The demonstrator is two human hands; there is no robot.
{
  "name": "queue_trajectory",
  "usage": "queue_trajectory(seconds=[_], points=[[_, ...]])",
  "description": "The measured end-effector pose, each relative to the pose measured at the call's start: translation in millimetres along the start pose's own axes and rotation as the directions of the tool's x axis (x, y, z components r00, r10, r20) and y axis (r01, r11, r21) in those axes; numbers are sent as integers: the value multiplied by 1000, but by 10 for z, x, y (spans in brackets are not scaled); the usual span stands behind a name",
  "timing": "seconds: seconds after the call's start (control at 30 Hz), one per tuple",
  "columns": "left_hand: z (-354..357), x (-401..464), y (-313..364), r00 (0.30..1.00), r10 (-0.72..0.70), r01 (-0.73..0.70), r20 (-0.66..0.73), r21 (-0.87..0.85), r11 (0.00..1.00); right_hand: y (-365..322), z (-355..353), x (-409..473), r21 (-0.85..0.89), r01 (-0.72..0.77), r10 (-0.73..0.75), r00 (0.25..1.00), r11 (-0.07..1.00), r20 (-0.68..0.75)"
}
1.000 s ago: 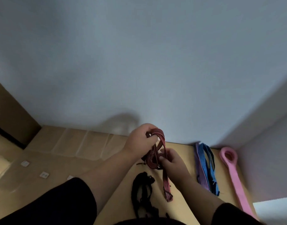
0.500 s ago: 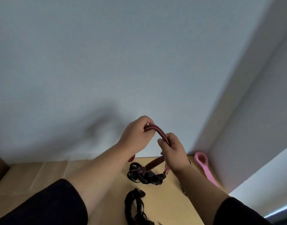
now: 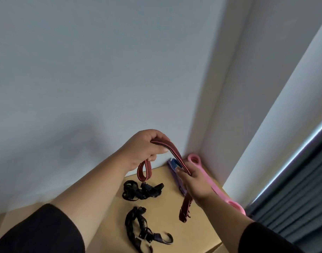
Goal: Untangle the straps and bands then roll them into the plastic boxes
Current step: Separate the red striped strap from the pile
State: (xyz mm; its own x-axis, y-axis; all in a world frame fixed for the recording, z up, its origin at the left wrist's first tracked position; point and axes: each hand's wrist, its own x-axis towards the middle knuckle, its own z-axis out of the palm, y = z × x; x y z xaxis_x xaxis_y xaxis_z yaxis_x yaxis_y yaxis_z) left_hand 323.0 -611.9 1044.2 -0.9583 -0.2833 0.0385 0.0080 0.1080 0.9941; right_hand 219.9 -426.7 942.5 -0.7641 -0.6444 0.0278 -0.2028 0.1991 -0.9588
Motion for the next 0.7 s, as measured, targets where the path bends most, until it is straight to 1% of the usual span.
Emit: queue_trajectory(seconds=[0.07, 0.1, 0.2, 0.3, 0.37, 0.43, 0.5, 0.63, 0.7], points=[[37, 11, 18, 996, -16, 13, 83, 41, 999, 48, -95, -61, -12, -22, 22, 1000, 1000, -12], [55, 29, 30, 995, -29, 22, 100, 66, 998, 66, -137, -89, 3, -36, 36, 999, 999, -23], [130, 79, 110, 994, -57, 38, 90, 200, 979, 107, -262, -150, 39, -38, 40, 997, 999, -71], [236, 146, 196, 996, -74, 50, 57, 339, 939, 147, -401, -175, -60, -15, 7, 990, 998, -138], [321, 180, 255, 995, -91, 70, 34, 390, 918, 211, -514, -164, -99, -33, 17, 988, 995, -154], [408, 208, 315, 993, -113, 90, 35, 397, 913, 267, -634, -150, -105, -28, 13, 991, 994, -137], [496, 238, 375, 992, -125, 103, 33, 382, 918, 317, -773, -157, -74, -13, 5, 994, 997, -106], [704, 327, 522, 993, -114, 97, 28, 361, 928, 436, -1043, -168, -96, -8, 2, 998, 995, -63], [836, 376, 613, 992, -117, 94, 43, 350, 932, 489, -1156, -177, -62, -9, 7, 1000, 998, -27]])
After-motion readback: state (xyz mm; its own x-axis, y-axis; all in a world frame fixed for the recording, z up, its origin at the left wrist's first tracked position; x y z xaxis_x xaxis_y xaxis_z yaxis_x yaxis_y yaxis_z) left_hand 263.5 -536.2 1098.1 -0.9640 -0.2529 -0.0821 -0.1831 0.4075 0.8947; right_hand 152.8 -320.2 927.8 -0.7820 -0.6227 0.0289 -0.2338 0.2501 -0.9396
